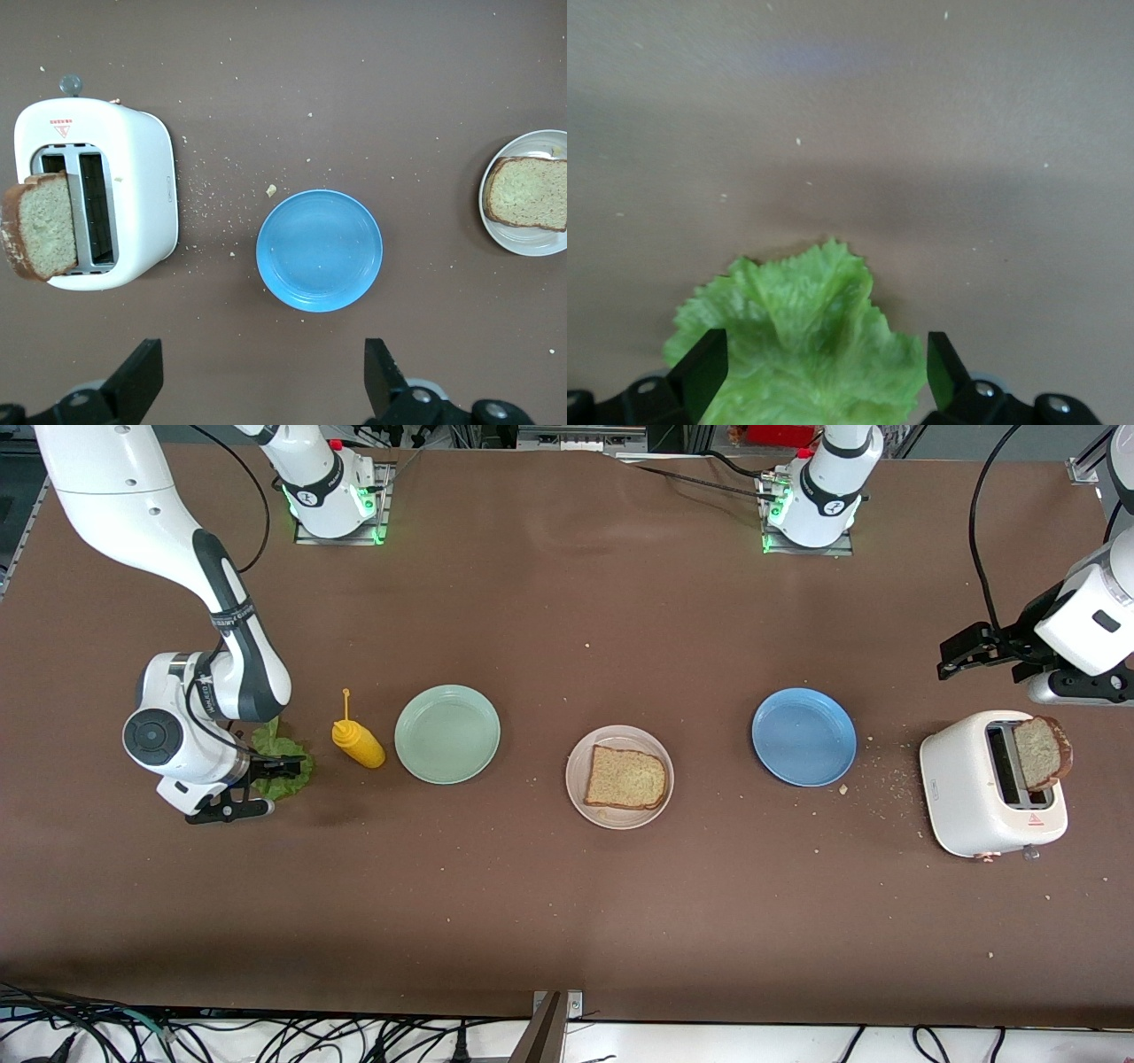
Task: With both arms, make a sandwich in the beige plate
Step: 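Move the right gripper over the lettuce leaf and grasp it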
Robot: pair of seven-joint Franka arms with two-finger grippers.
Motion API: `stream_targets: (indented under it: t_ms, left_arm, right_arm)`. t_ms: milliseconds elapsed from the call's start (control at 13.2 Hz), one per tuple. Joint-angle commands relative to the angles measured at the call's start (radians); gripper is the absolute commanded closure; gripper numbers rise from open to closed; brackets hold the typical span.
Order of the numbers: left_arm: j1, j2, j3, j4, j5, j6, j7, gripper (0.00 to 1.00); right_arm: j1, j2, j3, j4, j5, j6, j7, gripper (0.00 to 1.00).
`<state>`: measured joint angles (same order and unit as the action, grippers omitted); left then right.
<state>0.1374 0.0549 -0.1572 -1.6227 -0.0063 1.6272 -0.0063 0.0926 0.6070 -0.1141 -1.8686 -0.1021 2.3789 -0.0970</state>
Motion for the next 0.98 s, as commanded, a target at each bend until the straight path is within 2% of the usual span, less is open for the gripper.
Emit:
stream_targets:
  t_ms: [0, 151, 226, 302, 679, 906]
  left_arm:
    - [-0.001, 0.006, -0.001, 0.021, -0.004, -0.012, 0.002, 0.0]
    - [-0.001, 0.006, -0.001, 0.021, -0.004, -0.012, 0.002, 0.0]
    - [-0.001, 0.006, -0.001, 0.023, -0.004, -0.012, 0.002, 0.0]
    - [-0.001, 0.006, -0.001, 0.023, -0.004, -0.012, 0.002, 0.0]
    - [-0.001, 0.006, -0.001, 0.023, -0.004, -0.012, 0.002, 0.0]
    - [-0.001, 0.006, -0.001, 0.023, -0.004, -0.012, 0.002, 0.0]
  right_arm:
    - [-0.011, 0.0, 0.008, -0.029, 0.027, 0.037, 0.005, 0.16]
    - [-0.011, 0.005, 0.008, -0.027, 0.036, 0.037, 0.005, 0.69]
    - [-0.011, 0.007, 0.008, -0.027, 0.05, 0.037, 0.005, 0.9]
    - [-0.011, 0.007, 0.008, -0.026, 0.071, 0.036, 0.005, 1.0]
    - [-0.004, -0.021, 0.007, 0.006, 0.068, 0.01, -0.023, 1.0]
    - [0.002, -0.052, 0.008, 0.066, 0.033, -0.096, -0.032, 1.0]
